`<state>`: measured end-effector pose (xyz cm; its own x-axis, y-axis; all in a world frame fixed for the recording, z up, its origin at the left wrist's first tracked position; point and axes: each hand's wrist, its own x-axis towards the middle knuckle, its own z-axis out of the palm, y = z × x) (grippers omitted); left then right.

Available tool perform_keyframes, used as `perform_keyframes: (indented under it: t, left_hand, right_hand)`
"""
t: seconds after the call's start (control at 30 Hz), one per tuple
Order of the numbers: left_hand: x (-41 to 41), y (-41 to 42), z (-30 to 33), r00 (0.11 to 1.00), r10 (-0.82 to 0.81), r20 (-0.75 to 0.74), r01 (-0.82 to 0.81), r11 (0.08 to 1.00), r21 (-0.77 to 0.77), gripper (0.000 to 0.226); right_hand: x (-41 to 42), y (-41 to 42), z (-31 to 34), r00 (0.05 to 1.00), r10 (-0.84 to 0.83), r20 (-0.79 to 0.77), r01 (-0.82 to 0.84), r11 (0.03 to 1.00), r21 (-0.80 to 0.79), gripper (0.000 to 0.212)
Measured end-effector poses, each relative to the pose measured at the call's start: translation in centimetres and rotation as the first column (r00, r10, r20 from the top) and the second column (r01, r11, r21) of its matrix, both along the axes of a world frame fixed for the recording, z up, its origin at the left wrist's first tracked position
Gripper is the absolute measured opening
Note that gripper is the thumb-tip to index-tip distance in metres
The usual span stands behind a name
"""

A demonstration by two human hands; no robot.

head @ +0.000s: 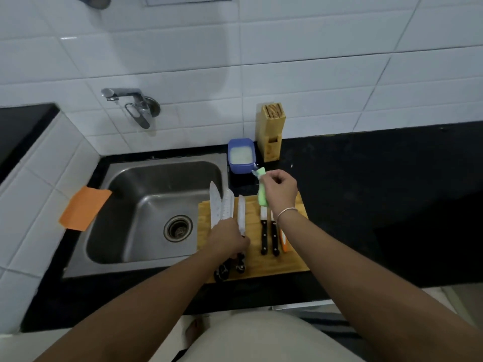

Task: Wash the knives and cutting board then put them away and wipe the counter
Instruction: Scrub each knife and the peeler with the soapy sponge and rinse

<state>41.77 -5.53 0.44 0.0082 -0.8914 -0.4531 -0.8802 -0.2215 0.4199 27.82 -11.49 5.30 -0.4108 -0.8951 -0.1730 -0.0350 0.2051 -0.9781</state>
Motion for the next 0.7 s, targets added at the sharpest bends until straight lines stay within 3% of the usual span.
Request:
perform_keyframes:
  t: [0.23, 0.3, 0.4, 0.53, 0.7]
  left_hand:
    - [-2.8, -2.0, 1.1, 0.995, -0.071, 0.068, 0.074, 0.996, -0.042, 0.03]
    - [-4.3, -2.5, 1.3, 0.996, -0.081, 0.038, 0.083, 0.994, -0.065, 0.034]
    - [-5.6, -2.6, 1.0, 0.99, -0.141, 0.027, 0.142, 0.989, -0.052, 0.029]
    - [-6.0, -3.0, -0.1, 0.983, -0.179, 0.042, 0.178, 0.984, 0.029, 0.022]
    - [-5.8, -3.5, -0.1, 0.995, -0.052, -0.09, 0.064, 0.988, 0.14, 0.021]
  right_hand:
    - [-1.9, -0.3, 1.9, 0.931, 0.039, 0.362, -0.082, 0.991, 0.105, 0.006]
    - [-2.7, -0.6, 2.3, 0.87, 0.023, 0.492, -0.113, 0.982, 0.153, 0.01]
    - [-4.0, -0.2, 2.8, 0.705, 0.027, 0.709, -0.251, 0.944, 0.214, 0.032]
    - [-5.3, 0.4, 3.0, 0.584, 0.025, 0.811, -0.361, 0.903, 0.232, 0.044]
    - [-4.5, 0.0, 3.4, 0.571, 0.023, 0.821, -0.344, 0.914, 0.213, 0.047]
